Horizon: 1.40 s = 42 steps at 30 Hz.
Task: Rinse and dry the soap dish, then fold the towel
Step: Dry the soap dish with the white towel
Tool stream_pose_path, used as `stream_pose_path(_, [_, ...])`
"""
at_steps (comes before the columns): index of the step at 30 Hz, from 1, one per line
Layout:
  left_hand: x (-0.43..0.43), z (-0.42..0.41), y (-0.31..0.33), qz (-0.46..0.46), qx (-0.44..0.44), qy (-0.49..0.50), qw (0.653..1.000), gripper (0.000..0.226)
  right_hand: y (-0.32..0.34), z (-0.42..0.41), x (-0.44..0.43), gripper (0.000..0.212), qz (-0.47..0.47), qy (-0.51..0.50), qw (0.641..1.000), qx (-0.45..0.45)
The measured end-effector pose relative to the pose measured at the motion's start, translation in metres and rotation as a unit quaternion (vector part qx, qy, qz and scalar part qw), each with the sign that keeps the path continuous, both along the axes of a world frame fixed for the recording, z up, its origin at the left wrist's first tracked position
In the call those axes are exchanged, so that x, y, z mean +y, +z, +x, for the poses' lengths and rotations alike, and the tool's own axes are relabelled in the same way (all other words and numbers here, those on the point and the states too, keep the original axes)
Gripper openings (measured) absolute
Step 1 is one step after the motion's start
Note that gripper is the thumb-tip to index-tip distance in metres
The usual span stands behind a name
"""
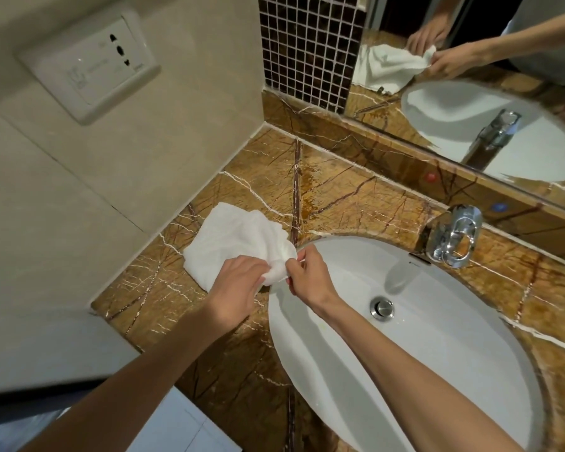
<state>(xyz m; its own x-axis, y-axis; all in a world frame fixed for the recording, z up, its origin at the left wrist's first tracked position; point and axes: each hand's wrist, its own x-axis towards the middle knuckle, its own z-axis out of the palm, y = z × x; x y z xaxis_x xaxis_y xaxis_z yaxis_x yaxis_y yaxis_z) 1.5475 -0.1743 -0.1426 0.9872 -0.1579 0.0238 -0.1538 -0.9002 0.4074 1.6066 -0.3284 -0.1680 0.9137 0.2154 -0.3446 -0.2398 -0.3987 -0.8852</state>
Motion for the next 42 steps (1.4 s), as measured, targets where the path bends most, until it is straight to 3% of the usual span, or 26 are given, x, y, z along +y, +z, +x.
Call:
stream_pose_path(5, [0.011,-0.01,0.007,-0.055,0.01,-0.032,0.998,0.022,0.002,-0.001,-0.001,0.014,-0.008,0.019,1.0,0.01])
stream_pose_path(9, [0.006,0.005,0.003,-0.096,0.072,0.067,0.99,0.017,0.007,-0.004,0.0,0.015,-0.015,0.059,0.998,-0.005])
stream_pose_path(14, [0.007,0.029,0.007,-0.126,0.116,0.152,0.973,0.068,0.015,-0.002,0.0,0.013,-0.022,0.082,0.996,-0.028])
stream_pose_path(19, [0.005,0.021,0.004,-0.065,0.026,0.164,0.984,0.038,0.02,0.0,0.005,0.012,-0.014,0.053,0.998,-0.02])
stream_pose_path(23, [0.004,0.005,0.001,-0.062,-0.02,0.09,0.994,0.025,0.014,0.0,0.007,0.013,-0.023,0.039,0.999,-0.011])
stream_pose_path(26, [0.007,-0.004,0.001,-0.06,-0.024,0.053,0.997,0.022,0.008,-0.002,0.007,0.014,-0.041,0.032,0.999,-0.018])
stream_pose_path(29, [0.011,-0.005,0.001,-0.003,-0.024,0.019,1.0,0.026,0.005,-0.005,0.008,0.017,-0.045,0.027,0.998,-0.03])
stream_pose_path(33, [0.003,0.011,0.004,0.043,-0.011,0.054,0.998,0.033,0.007,-0.007,0.011,0.019,-0.029,0.033,0.998,-0.037])
stream_pose_path(42, [0.009,0.005,0.001,-0.095,-0.007,0.016,0.995,0.025,0.009,-0.003,0.004,0.017,-0.027,-0.002,1.0,-0.012])
